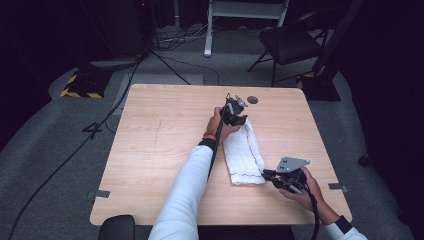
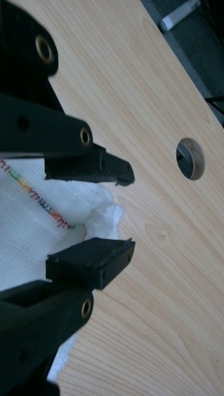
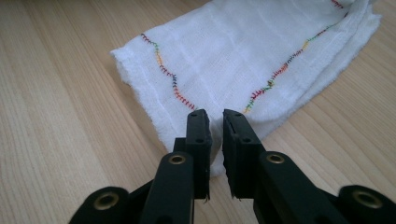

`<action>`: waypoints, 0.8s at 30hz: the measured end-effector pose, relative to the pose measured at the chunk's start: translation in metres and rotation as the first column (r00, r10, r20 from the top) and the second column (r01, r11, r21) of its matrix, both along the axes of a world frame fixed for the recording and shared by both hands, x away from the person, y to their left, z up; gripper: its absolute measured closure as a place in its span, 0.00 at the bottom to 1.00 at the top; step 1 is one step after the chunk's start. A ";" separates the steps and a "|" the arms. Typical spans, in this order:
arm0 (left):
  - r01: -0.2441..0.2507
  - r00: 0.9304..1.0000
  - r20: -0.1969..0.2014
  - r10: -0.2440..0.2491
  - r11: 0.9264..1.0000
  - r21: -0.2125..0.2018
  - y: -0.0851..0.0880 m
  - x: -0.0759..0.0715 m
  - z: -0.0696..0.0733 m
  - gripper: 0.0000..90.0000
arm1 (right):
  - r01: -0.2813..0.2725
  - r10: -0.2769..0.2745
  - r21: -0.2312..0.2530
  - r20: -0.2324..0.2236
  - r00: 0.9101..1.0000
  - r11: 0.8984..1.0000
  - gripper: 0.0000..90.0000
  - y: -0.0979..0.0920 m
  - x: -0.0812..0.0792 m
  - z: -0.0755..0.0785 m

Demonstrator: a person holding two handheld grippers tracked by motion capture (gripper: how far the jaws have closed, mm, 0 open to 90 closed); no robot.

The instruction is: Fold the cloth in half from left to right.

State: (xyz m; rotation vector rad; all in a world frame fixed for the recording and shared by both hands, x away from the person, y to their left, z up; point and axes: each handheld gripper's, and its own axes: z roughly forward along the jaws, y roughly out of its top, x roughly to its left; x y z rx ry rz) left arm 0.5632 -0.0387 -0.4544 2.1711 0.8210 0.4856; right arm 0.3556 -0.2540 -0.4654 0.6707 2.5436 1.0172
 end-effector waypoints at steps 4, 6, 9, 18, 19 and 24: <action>-0.002 1.000 0.018 0.002 1.000 0.005 0.011 -0.010 0.008 0.45 | 0.023 -0.024 -0.012 -0.010 1.000 1.000 0.72 -0.001 0.001 0.000; 0.013 1.000 0.009 -0.013 1.000 -0.010 0.019 -0.018 0.010 0.40 | 0.032 -0.033 -0.022 -0.024 0.999 0.999 0.66 -0.002 0.002 -0.001; 0.050 0.999 -0.003 -0.050 0.999 -0.003 0.029 -0.032 0.012 0.32 | 0.052 -0.053 -0.012 -0.029 0.998 0.999 0.57 -0.007 0.003 0.000; 0.228 0.973 -0.039 -0.227 0.973 0.032 0.043 -0.103 0.001 0.26 | 0.114 -0.117 0.078 0.035 0.993 0.990 0.48 -0.018 0.013 0.016; 0.246 0.969 -0.049 -0.244 0.969 0.033 0.043 -0.110 -0.001 0.26 | 0.111 -0.114 0.067 0.037 0.993 0.992 0.48 -0.016 0.017 0.015; 0.295 0.953 -0.089 -0.291 0.955 0.036 0.045 -0.132 -0.012 0.26 | 0.092 -0.092 0.006 0.014 0.996 0.996 0.45 -0.008 0.038 -0.001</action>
